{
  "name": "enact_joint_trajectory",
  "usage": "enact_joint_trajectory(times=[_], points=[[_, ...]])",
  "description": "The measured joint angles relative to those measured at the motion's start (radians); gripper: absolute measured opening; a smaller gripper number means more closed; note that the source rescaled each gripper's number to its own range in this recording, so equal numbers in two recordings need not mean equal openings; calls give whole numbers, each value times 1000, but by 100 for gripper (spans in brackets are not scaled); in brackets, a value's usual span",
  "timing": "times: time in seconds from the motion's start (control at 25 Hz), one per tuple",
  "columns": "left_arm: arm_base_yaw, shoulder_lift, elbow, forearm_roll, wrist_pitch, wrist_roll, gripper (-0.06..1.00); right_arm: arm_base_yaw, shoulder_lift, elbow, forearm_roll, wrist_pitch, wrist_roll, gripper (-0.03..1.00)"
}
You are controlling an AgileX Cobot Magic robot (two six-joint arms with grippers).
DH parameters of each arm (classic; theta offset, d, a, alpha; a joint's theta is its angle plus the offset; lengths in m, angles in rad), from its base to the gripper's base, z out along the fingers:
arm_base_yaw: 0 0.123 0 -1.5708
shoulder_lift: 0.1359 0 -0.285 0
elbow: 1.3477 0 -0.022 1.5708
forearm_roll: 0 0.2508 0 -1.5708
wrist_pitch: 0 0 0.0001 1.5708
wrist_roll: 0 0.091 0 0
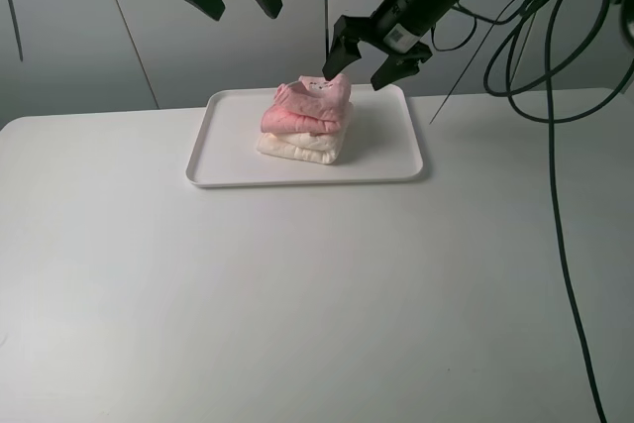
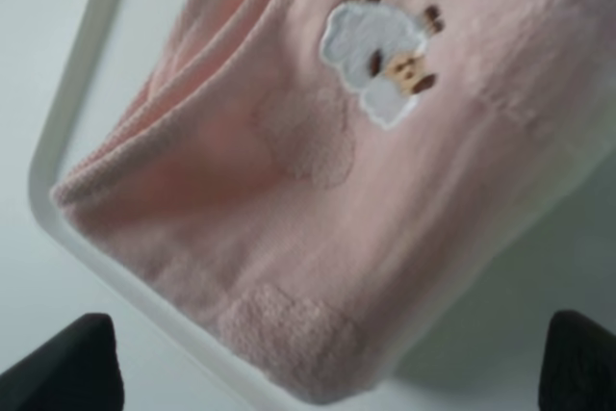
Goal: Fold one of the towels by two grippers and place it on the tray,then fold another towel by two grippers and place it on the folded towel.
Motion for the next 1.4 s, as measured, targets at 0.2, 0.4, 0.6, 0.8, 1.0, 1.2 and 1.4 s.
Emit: enact_joint_trajectory(times=[0.2,0.4,0.6,0.8,1.0,1.2,1.4], points=[[0,-86,22,111,0,-2,100,0,-160,27,-271,27,84,93],[0,-258,206,261,-3,-36,100,0,-411,319,-372,-91,114,93],[0,-516,528,382,-62,-147,100,0,-734,799,-418,-239,125,93],[-2,-811,817,444,-98,-237,100,0,-1041,1123,-429,-237,126,99],[-2,-1056,1090,510,-86,-337,100,0,-1348,1310,-429,-214,150,100],[-2,-1322,1262,447,-78,-361,100,0,-1646,1393,-429,-171,193,100],[-2,-1568,1341,368,-65,-363,100,0,-1891,1401,-434,-73,208,100]])
